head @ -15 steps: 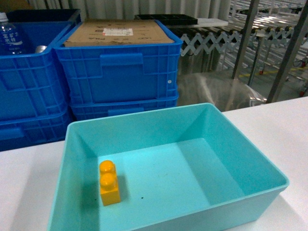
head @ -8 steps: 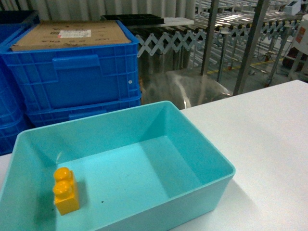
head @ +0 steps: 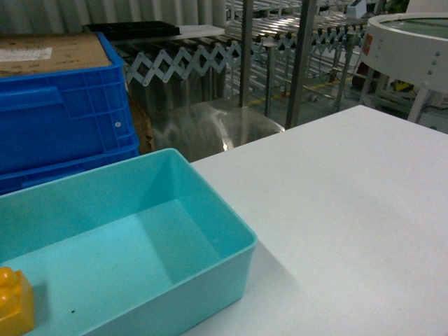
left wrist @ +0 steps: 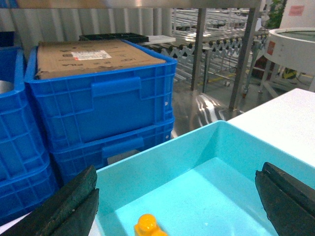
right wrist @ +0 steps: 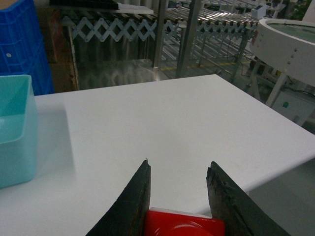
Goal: Pick red block from blue box to shelf
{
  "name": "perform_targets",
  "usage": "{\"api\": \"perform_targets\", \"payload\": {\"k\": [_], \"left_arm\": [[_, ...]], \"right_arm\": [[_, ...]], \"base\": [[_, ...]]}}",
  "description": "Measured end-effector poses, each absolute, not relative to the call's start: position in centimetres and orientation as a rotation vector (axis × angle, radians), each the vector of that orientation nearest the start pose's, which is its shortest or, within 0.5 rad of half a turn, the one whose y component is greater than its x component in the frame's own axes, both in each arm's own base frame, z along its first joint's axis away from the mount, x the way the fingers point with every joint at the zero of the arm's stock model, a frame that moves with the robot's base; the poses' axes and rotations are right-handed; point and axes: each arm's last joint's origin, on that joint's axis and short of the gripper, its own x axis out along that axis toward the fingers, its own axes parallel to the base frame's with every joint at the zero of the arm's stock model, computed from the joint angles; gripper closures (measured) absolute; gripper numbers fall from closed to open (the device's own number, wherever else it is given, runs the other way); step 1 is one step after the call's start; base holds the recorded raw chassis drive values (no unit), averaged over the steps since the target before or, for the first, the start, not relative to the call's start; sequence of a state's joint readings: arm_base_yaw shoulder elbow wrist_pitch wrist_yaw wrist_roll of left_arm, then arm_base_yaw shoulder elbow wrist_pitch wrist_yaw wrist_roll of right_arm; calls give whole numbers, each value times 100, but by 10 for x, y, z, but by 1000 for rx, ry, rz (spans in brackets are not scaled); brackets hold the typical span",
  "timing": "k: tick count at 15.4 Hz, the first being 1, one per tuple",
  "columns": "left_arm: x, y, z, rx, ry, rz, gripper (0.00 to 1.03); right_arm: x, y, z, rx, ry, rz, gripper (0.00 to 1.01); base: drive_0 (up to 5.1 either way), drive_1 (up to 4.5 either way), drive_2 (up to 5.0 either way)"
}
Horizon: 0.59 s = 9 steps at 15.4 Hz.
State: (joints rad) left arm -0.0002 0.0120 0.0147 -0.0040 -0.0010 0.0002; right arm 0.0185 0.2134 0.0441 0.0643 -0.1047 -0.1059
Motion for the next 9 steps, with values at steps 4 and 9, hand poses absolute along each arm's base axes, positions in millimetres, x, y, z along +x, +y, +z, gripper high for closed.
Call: {"api": "perform_targets", "payload": {"k": [4,9], "left_arm": [[98,0,167,0,1,1,5],[98,0,167,0,1,0,5]], "right_arm": [[110,5,167,-101,98,129,72],[110,5,167,-101,99,127,72]], "base": [[-160,-160,-160],[-170,-170,-170]]}}
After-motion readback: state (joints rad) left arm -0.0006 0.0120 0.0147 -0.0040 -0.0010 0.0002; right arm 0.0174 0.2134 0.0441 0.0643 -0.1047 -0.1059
